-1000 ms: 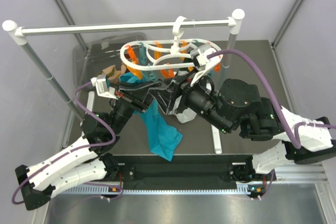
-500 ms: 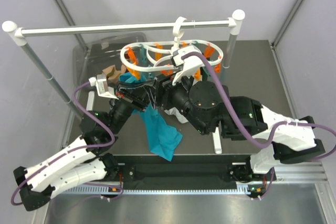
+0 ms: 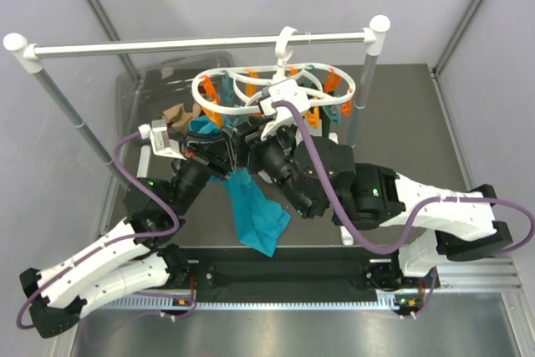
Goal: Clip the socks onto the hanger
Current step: Open the clamp at the hanger.
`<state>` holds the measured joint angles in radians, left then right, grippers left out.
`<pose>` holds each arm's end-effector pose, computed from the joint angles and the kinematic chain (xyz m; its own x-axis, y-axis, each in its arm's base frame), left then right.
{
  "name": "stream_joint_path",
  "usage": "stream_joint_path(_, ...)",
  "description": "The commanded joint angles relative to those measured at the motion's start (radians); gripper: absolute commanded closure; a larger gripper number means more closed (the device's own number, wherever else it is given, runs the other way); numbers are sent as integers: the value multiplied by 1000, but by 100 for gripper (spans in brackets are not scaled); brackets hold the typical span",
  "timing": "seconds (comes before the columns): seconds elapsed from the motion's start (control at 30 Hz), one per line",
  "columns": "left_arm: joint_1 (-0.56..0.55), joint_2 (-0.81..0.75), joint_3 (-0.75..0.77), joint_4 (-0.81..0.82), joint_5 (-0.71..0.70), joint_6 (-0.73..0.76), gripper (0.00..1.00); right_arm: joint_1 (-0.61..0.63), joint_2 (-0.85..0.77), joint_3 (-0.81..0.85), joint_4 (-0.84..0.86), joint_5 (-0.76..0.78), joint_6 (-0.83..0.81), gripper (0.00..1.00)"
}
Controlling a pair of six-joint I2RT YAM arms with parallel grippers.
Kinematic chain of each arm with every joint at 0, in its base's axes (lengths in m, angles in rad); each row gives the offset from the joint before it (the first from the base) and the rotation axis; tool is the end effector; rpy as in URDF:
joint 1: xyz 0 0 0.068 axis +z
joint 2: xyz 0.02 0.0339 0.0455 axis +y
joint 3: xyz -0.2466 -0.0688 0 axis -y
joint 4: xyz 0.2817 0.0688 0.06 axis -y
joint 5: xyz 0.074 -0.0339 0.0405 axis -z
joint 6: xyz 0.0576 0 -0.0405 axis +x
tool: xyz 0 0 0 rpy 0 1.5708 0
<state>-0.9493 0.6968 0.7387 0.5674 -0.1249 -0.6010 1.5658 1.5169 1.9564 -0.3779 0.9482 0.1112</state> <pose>0.1324 -0.1725 0.4186 -0.1477 -0.7574 -0.6360 0.8047 0.2819 -0.5225 0.0485 0.3433 0.5405 -0.0640 0.1515 -0.9864 -0.5755 0.8019 0.1605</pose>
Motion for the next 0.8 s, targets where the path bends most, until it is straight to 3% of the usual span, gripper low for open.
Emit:
stream_joint_path(0.0, -2, -20, 39, 3, -7, 9, 100, -7, -24, -34, 131, 8, -73, 45)
stream_joint_path(0.5, -2, -29, 33, -6, -12, -2, 100, -26, -60, -108, 293, -40, -220, 47)
stream_joint_path(0.67, -2, -29, 30, -9, -21, -3, 100, -46, -52, -102, 295, -54, -200, 55)
stream_joint_path(0.77, -2, -29, 28, -14, -27, -3, 100, -58, -58, -112, 293, -58, -176, 67)
